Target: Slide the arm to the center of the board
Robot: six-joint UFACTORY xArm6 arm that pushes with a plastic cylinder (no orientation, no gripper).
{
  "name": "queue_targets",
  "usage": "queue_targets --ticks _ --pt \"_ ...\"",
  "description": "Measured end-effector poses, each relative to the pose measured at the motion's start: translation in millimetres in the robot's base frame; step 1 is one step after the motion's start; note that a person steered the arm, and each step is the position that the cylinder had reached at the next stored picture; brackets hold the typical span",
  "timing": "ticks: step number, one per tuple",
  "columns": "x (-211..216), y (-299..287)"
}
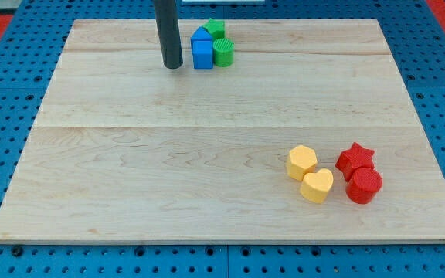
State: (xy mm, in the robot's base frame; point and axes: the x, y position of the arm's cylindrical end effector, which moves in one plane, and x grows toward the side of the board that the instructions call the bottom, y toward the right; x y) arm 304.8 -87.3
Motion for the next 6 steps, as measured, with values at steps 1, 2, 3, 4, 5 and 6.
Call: queue_targets --ticks 1,2,3,4,5,6 --pt "-0.2 -3.2" --pt "-9.7 -9.9" --pt "-9.7 -10.5" --pt "-9.7 -7.5" --pt "-8.7 -5.1" --pt "-17.1 -14.6"
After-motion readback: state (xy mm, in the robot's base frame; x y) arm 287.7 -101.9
